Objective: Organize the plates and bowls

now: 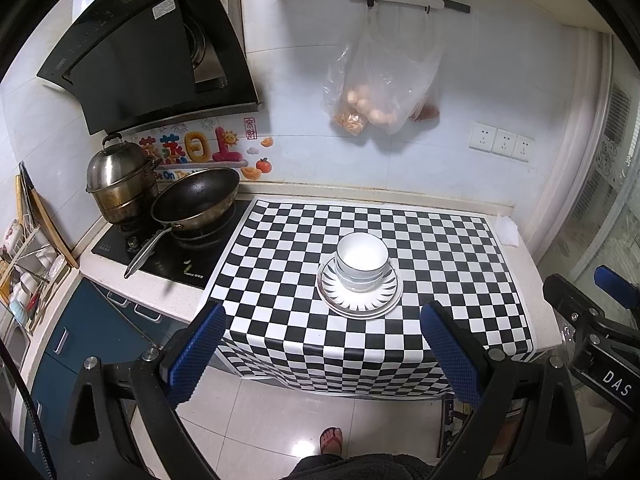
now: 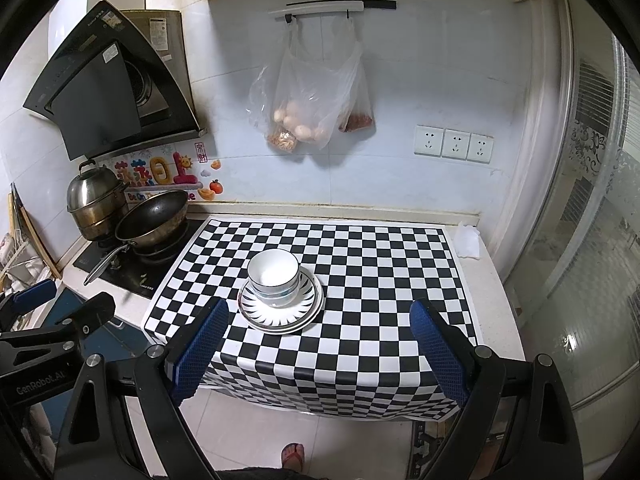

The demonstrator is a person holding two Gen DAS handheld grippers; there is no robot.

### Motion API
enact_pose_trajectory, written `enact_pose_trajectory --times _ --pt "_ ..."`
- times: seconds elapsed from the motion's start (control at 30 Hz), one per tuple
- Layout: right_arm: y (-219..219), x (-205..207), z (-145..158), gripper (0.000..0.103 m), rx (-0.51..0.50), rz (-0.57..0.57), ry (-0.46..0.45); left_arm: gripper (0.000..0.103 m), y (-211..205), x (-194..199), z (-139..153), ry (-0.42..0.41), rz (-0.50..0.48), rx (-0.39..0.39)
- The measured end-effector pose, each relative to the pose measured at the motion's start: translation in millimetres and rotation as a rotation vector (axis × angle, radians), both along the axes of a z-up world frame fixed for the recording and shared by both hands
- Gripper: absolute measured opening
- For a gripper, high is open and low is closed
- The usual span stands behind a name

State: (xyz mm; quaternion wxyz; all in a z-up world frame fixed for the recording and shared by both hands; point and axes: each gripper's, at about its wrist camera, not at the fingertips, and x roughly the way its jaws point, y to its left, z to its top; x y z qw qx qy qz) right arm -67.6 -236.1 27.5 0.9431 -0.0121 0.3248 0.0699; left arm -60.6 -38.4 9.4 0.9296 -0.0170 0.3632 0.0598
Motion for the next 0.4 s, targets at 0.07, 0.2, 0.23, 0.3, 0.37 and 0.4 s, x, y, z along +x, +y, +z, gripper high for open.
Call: enact_pose_trajectory --times 0.07,0.2,0.23,0.3,0.37,0.4 --pt "-0.4 0.1 1.0 0.094 0.001 0.000 0.001 0.100 0.0 0.2 -0.1 0.001 -0.001 0.002" --pt "-2.3 0.1 2.7 0.094 0.001 -0.004 0.002 0.100 0.1 -0.2 -0.3 0.005 -0.001 0.000" --pt "-2.2 0.3 2.5 0.094 0.000 -0.004 0.001 0.100 -0.6 -1.0 0.2 0.007 0.001 0.000" --pt "-2.3 0.5 2.4 0.094 0.002 -0.002 0.003 0.100 0.1 -2.3 1.0 0.005 0.002 0.001" --pt "-2.2 0.2 2.4 0.094 0.000 -0.001 0.002 0.100 -0.9 -1.6 0.8 0.004 0.002 0.003" --pt "-2.8 0.5 2.1 0.094 0.001 -0.001 0.002 0.100 -1.2 -1.8 1.2 0.003 0.002 0.004"
